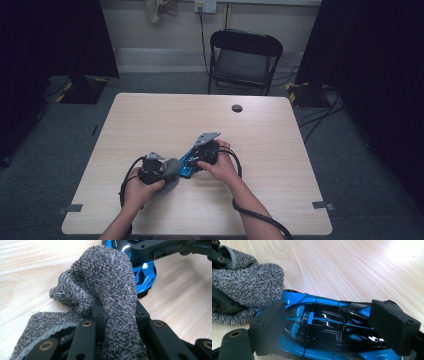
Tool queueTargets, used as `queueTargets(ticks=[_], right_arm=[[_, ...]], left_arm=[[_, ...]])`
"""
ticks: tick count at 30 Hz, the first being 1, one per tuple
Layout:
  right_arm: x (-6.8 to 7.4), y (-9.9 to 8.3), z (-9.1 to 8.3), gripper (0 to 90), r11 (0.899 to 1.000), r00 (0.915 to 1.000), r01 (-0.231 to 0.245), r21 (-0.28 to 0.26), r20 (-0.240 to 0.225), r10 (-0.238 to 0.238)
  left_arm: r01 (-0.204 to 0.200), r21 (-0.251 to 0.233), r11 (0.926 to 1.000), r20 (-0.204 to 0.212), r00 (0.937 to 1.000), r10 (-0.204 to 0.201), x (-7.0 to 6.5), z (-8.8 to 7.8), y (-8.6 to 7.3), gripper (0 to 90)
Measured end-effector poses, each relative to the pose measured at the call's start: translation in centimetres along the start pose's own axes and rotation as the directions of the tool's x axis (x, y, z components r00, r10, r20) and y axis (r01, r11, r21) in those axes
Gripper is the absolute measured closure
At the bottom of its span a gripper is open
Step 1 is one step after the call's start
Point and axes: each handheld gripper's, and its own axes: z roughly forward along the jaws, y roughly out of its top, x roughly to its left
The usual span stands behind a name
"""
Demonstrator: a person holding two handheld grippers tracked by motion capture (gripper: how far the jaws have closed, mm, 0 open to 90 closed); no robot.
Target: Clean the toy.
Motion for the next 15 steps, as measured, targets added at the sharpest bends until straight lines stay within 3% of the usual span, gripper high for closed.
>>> queueTargets(ticks=[15], right_arm=[[-0.1, 0.1, 0.0, 14.1, 1.0, 1.0, 0.001, 0.009, 0.0, -0.001]], left_arm=[[-0.003, 0.019, 0.9998, 0.017, 0.9998, 0.003, -1.0, 0.0, -0.2, 70.6]])
